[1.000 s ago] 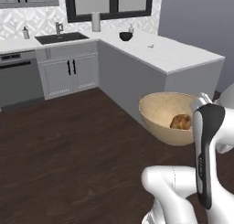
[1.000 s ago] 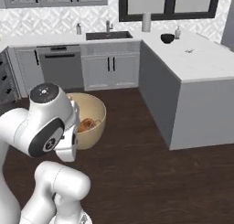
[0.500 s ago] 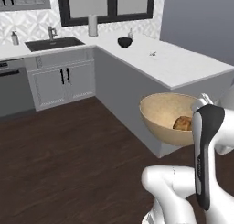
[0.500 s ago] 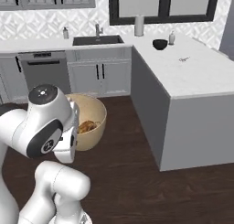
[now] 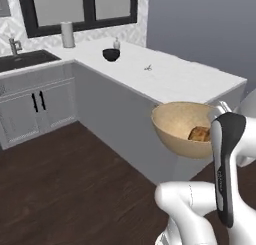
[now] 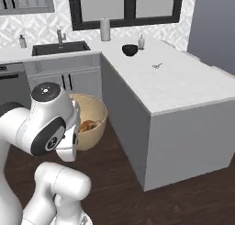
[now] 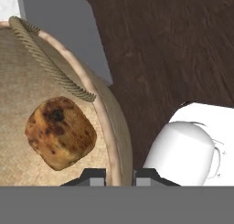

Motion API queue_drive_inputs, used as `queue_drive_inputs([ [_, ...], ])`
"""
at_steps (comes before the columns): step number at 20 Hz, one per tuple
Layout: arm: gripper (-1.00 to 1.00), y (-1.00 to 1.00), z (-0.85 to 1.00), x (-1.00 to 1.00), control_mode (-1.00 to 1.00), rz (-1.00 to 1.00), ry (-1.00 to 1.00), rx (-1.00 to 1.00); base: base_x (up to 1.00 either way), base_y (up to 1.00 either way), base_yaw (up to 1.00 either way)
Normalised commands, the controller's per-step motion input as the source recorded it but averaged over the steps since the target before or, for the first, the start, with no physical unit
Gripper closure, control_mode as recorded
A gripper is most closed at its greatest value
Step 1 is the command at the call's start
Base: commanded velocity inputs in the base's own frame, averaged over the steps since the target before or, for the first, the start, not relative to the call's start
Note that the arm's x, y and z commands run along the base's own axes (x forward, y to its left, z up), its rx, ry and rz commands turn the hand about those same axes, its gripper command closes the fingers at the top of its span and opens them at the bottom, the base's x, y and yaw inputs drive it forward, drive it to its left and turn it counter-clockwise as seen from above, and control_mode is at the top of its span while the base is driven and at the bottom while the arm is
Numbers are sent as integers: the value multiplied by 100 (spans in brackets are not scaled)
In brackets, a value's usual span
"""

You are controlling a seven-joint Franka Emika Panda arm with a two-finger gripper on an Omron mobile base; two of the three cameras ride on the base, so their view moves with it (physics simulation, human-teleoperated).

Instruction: Open the cabinet, pick up the bread from the cabinet and place it in the basket. Then move the basket to the dining counter.

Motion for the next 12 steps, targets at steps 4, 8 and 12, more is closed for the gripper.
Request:
queue_drive_inputs([
  [4, 100, 0, 0, 0, 100, 0, 0, 0, 68, 16, -81],
  [8, 100, 0, 0, 0, 100, 0, 0, 0, 50, 25, -89],
  [12, 100, 0, 0, 0, 100, 0, 0, 0, 51, 42, -83],
])
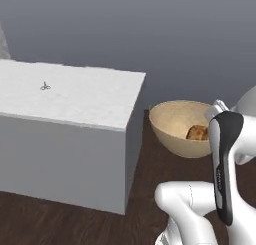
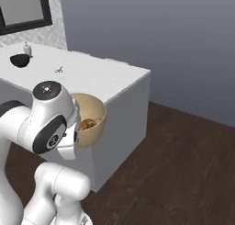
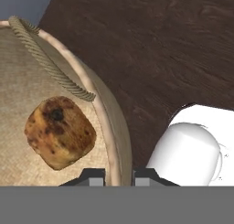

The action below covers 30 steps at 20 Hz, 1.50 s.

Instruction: Open the cabinet, pick up the bread from the cabinet and place it in the basket. Then move the basket to the dining counter.

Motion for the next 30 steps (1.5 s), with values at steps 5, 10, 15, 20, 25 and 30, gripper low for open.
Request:
queue_drive_inputs([
  [5, 100, 0, 0, 0, 100, 0, 0, 0, 18, 87, -60],
  [10, 100, 0, 0, 0, 100, 0, 0, 0, 35, 97, -56],
  [15, 100, 0, 0, 0, 100, 0, 0, 0, 35, 94, -50],
  [20, 100, 0, 0, 0, 100, 0, 0, 0, 21, 82, -15],
  [25, 100, 0, 0, 0, 100, 0, 0, 0, 13, 74, 29],
  [30, 100, 0, 0, 0, 100, 0, 0, 0, 48, 29, 35],
])
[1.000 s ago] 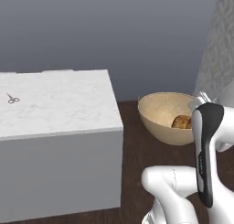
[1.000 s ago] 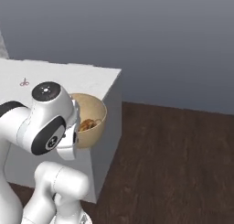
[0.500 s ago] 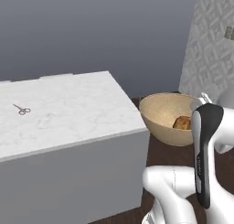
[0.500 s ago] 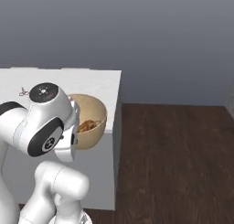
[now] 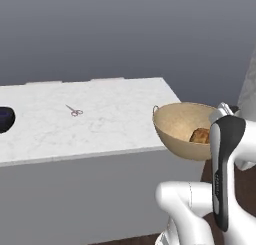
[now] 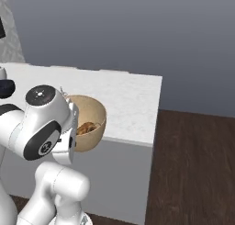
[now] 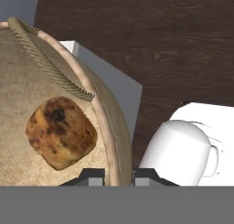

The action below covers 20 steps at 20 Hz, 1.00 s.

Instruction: Open the cabinet, pick up the bread from the cabinet and place it in the basket. Then move the basket to the dining counter.

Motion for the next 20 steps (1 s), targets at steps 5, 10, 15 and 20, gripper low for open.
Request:
queue_drive_inputs([
  [5, 100, 0, 0, 0, 100, 0, 0, 0, 47, 8, 9],
  [10, 100, 0, 0, 0, 100, 0, 0, 0, 47, 0, 1],
  [15, 100, 0, 0, 0, 100, 0, 0, 0, 49, 6, 0],
  [20, 100, 0, 0, 0, 100, 0, 0, 0, 44, 15, 0],
])
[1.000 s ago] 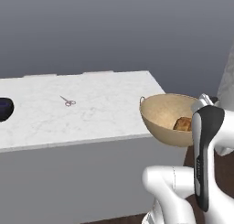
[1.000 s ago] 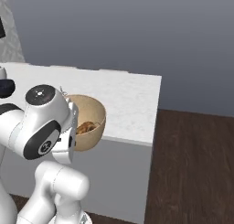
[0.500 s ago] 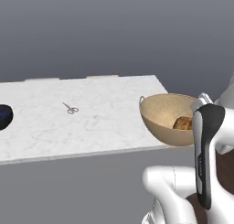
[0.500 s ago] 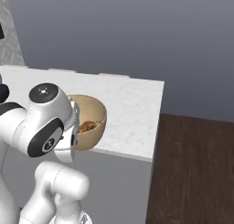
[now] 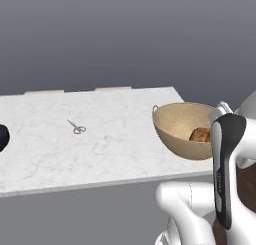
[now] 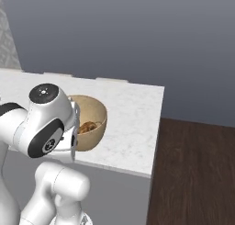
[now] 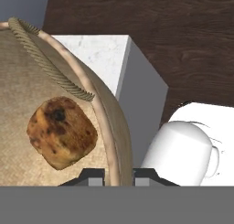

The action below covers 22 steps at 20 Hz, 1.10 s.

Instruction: Open the cabinet, pick up the bread from the cabinet and place it in the basket. Then move the basket to the dining counter.

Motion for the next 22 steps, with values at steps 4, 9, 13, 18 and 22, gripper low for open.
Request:
queue_drive_inputs([
  [4, 100, 0, 0, 0, 100, 0, 0, 0, 43, 11, 0],
  [9, 100, 0, -2, 58, -100, 1, -2, 0, 9, 1, 0],
  [13, 100, 0, -11, 98, -100, 11, 0, 0, 0, 0, 0],
  [18, 100, 4, -64, 99, -100, 17, 12, 0, 0, 0, 0],
  [22, 100, 12, -90, 100, -100, 23, 8, -1, 0, 0, 0],
])
